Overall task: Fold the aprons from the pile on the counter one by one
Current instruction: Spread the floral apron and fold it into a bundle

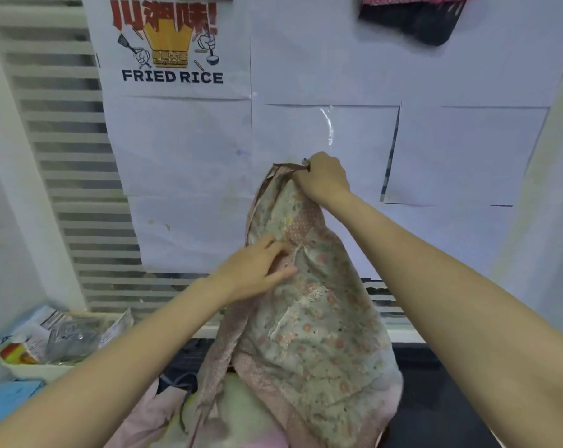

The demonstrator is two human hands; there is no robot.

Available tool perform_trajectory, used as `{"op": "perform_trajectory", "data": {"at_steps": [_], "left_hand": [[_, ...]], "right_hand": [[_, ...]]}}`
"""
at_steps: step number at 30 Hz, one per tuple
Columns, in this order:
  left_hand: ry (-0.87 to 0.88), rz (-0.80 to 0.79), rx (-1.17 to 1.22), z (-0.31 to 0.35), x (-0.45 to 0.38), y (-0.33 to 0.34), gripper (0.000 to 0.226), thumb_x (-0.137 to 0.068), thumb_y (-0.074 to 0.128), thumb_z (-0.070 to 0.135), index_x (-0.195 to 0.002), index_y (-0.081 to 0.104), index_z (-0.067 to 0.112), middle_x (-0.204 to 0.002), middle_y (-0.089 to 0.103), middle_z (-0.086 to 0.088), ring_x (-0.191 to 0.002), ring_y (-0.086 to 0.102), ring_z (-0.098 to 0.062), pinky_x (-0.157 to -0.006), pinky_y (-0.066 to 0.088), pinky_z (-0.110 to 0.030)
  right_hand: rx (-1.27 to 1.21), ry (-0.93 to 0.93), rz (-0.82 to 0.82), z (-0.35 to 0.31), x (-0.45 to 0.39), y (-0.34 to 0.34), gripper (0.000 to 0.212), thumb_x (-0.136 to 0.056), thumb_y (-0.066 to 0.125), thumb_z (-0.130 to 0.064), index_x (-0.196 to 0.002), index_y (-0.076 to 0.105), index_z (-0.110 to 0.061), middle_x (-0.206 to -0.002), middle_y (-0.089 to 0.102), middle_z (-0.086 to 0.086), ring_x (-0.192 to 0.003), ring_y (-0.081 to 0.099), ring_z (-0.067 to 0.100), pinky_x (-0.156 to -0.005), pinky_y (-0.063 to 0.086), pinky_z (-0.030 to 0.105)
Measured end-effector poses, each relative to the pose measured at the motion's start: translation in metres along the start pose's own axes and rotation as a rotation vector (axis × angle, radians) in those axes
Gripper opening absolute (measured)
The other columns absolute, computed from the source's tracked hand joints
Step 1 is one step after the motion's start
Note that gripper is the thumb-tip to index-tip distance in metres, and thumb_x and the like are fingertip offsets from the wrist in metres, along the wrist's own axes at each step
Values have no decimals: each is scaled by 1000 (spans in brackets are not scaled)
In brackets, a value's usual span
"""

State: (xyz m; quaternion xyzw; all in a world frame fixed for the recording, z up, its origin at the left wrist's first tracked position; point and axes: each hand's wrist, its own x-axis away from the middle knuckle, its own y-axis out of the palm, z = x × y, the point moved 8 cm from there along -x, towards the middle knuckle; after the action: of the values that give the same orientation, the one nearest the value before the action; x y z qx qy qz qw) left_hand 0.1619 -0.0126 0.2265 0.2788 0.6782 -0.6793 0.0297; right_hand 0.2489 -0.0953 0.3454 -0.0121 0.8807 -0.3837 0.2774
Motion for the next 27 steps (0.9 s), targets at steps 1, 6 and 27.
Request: {"op": "perform_trajectory", "data": {"at_steps": [1,6,27], "left_hand": [[-95,-9,62,-8,-2,3,55,-91,45,55,-125,44,12,-116,44,-1,-92,51,-18,-71,37,-23],[-338,61,216,-42,-15,-7,57,-80,72,36,-117,39,8,-108,38,-4,-84,41,-17,-67,31,-25],[-509,257,-163,-119,-20,-154,19,-94,52,22,-102,59,7,-107,62,-18,-101,54,-36,-69,36,-35]], "right_hand": [[-5,-2,12,-3,-2,-3,32,-87,46,-9,-60,31,-13,-65,37,2,-64,42,24,-46,24,27],[-173,40,45,-5,-9,-27,27,-91,44,-11,-65,36,-12,-67,40,0,-64,42,20,-52,33,26],[69,-59,-731,3,42,14,67,-79,61,-59,-125,49,-12,-111,58,5,-95,59,19,-88,52,33]]}}
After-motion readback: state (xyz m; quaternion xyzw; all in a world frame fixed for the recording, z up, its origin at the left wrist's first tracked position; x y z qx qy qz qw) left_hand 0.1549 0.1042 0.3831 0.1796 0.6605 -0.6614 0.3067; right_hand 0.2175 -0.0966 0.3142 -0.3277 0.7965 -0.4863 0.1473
